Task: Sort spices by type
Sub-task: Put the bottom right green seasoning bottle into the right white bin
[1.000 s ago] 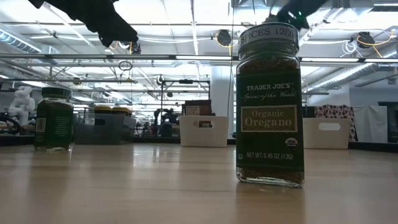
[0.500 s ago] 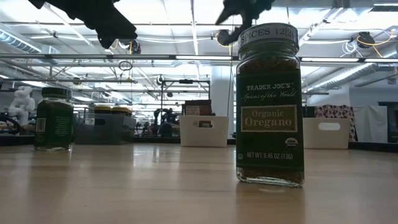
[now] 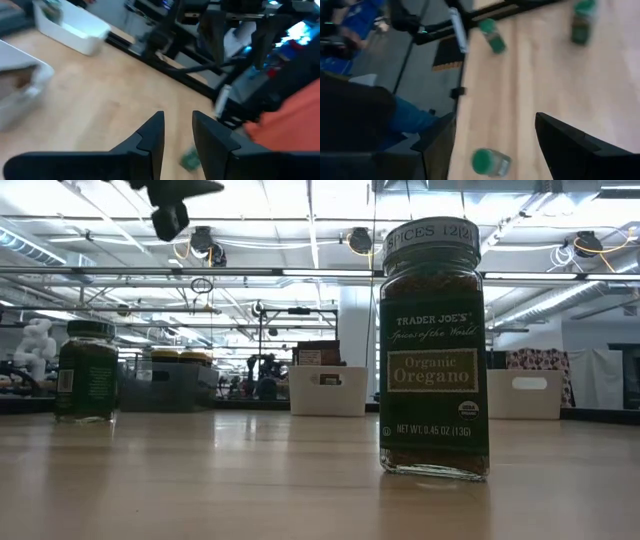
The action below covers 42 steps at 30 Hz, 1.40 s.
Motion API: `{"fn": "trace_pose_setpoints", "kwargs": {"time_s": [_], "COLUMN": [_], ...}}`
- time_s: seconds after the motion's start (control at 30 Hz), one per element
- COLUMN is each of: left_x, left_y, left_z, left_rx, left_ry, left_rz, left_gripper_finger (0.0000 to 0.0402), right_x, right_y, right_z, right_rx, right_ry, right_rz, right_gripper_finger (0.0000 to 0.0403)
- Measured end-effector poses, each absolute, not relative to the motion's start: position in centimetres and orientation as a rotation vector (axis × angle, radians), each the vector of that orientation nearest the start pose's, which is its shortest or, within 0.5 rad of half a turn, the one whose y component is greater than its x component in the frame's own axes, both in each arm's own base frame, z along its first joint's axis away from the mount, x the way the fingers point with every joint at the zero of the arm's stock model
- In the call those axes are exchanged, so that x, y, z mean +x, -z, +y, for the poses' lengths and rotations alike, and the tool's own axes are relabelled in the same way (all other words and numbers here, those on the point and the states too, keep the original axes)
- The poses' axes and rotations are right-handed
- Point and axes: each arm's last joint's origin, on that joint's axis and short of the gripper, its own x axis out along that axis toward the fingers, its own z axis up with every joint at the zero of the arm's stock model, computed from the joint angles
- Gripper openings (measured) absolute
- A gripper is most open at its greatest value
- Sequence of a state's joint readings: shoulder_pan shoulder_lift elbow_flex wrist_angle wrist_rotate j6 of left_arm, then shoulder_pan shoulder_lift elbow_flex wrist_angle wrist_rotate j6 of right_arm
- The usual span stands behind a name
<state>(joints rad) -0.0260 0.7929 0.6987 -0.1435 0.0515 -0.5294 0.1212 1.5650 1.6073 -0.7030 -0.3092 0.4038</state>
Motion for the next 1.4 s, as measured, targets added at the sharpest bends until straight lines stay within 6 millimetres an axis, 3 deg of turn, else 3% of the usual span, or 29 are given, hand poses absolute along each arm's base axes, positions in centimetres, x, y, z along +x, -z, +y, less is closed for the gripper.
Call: {"fn": "trace_pose_setpoints", "kwargs": {"time_s": [0.27,0.47,0.6,0.9,1.4], "left_x": [18.5,19.3,18.3,14.5,15.5], "left_y": [-29.4,-27.5,-27.5,-28.4,-27.8], "left_z": [-4.1,-5.8,-6.9,-5.9,-6.3], "left_rx": [-0.45,-0.304,-0.241,-0.075,-0.053], "left_ry": [0.015,0.083,0.199,0.113,0.093], "left_rz": [0.326,0.469,0.513,0.499,0.53], "left_gripper_finger": [0.0105,0.0105,0.0105,0.0105,0.0105], "right_x": [33.1,34.4,35.8,37.5,36.5], "right_y": [-38.0,-36.0,-33.8,-30.3,-28.8], "right_z": [9.7,12.0,12.9,13.7,17.1], "right_rx": [0.355,0.315,0.302,0.365,0.313], "right_ry": [-0.316,-0.356,-0.354,-0.296,-0.276], "right_rz": [0.679,0.72,0.779,0.903,0.968], "right_gripper_finger": [0.0254,0.0254,0.0254,0.0254,0.0254]}}
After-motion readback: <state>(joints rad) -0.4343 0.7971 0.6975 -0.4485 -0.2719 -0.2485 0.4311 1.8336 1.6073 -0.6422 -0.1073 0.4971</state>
